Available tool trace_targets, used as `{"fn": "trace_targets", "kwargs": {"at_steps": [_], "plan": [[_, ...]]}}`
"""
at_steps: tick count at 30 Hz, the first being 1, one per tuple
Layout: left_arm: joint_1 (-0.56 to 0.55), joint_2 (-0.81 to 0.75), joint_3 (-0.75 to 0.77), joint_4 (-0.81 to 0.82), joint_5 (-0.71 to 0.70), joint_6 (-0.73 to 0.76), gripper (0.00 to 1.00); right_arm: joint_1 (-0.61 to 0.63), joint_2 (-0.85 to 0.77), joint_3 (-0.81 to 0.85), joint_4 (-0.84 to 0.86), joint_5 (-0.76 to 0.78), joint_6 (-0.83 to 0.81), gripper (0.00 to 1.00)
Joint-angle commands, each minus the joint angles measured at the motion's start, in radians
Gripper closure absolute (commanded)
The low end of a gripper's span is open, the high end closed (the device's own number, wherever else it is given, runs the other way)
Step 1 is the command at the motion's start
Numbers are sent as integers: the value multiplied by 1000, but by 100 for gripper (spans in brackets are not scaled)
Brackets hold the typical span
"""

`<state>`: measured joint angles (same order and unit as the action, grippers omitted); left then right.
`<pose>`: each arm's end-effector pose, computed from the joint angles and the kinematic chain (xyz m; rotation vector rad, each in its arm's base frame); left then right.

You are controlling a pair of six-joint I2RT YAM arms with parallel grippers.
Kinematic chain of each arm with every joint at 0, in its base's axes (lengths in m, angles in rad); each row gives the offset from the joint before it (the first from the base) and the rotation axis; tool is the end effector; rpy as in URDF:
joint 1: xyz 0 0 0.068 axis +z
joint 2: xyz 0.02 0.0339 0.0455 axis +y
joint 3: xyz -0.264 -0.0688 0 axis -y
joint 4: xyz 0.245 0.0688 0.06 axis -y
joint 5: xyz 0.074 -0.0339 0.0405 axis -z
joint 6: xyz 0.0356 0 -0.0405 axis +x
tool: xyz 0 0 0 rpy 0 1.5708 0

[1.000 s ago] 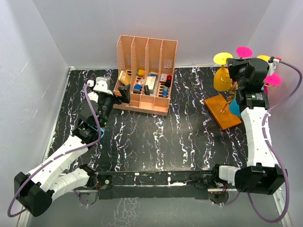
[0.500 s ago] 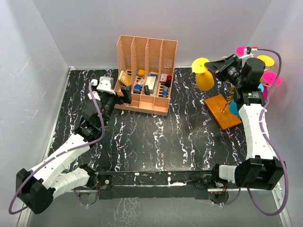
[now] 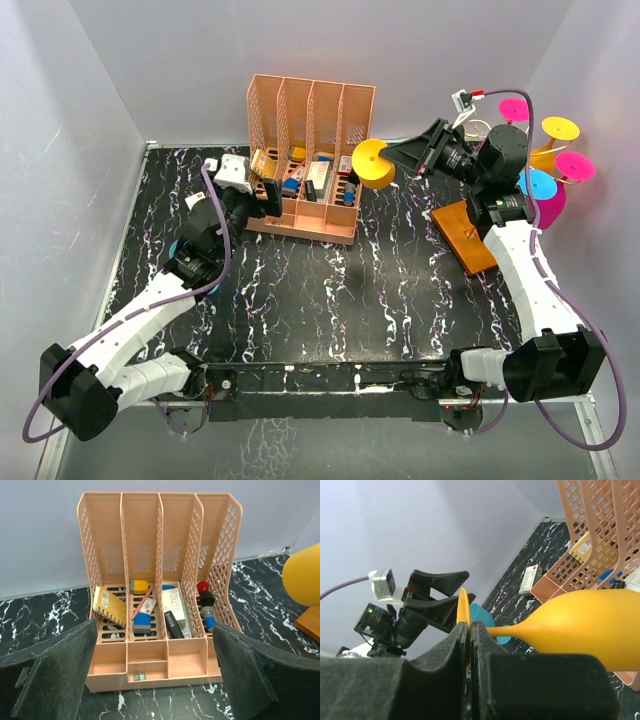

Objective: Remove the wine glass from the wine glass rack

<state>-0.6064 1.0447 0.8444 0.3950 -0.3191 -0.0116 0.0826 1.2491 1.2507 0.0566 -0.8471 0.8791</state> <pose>0.2079 -0.1306 0.3727 0.1447 1.3848 -0.2960 0.2757 0.0496 0.4300 -0.0812 1.7067 1.3720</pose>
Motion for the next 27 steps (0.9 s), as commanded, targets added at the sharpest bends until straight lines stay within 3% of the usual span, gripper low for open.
{"fn": "trace_targets", "kwargs": {"at_steps": [1, 8, 17, 23, 27], "plan": [[-6, 34, 55, -98, -70, -74, 3, 10, -31, -12, 88, -33, -62, 92], [-4, -32, 6, -201, 116, -332, 3, 96, -52, -57, 93, -25, -96, 92], [42, -66, 120, -311, 299, -441, 3, 101, -19, -61, 203, -55, 48, 92], [282, -31, 107, -161, 719, -642, 3, 100, -19, -91, 354, -21, 267, 92], [336, 38, 88, 28, 952, -793, 3, 103, -44, -130, 461, 26, 398, 92]]}}
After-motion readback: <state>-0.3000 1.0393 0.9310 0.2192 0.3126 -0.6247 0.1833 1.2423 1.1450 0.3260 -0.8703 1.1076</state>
